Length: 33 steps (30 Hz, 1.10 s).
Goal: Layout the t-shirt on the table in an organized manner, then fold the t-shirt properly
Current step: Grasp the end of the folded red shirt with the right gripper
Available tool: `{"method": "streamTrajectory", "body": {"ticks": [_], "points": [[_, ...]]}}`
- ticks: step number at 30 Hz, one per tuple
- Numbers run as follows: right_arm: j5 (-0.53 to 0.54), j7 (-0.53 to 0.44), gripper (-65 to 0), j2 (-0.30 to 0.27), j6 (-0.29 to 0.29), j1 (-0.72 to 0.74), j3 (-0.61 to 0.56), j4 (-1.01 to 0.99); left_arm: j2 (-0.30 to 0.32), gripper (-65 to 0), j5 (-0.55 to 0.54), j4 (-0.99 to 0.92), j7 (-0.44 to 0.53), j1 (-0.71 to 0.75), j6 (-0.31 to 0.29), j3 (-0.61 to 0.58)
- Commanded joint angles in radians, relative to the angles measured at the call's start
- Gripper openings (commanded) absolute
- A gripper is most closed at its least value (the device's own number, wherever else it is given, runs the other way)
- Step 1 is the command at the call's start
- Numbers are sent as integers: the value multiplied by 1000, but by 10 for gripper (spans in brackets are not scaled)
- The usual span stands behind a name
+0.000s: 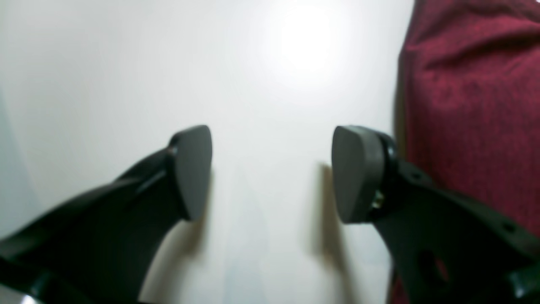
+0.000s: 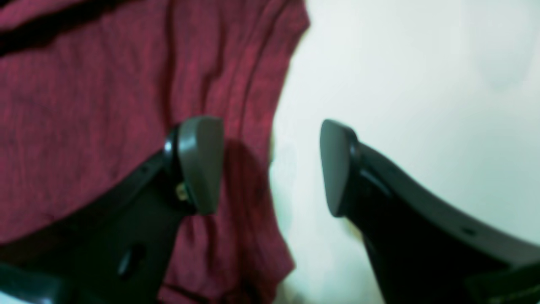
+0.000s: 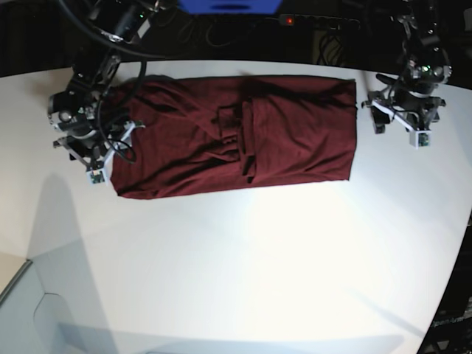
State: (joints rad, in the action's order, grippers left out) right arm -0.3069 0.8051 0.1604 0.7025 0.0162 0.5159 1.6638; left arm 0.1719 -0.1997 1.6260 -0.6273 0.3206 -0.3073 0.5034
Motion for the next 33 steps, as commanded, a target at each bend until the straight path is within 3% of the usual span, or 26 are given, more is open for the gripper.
{"method": "streamTrajectory", "body": {"ticks": [1, 16, 19, 26, 33], "points": [[8, -11, -284, -3, -4, 14, -1, 14, 13, -219, -5, 20, 17, -5, 1, 5], [8, -16, -294, -3, -4, 14, -1, -61, 13, -219, -5, 20, 17, -8, 1, 5], [8, -16, -367, -3, -4, 14, -4, -63, 13, -219, -5, 20, 17, -8, 1, 5], [8, -11, -638, -3, -4, 14, -3, -63, 13, -219, -5, 20, 17, -10, 1, 5], [8, -16, -650, -3, -4, 21, -3, -53, 13, -219, -5, 20, 17, -10, 1, 5]]}}
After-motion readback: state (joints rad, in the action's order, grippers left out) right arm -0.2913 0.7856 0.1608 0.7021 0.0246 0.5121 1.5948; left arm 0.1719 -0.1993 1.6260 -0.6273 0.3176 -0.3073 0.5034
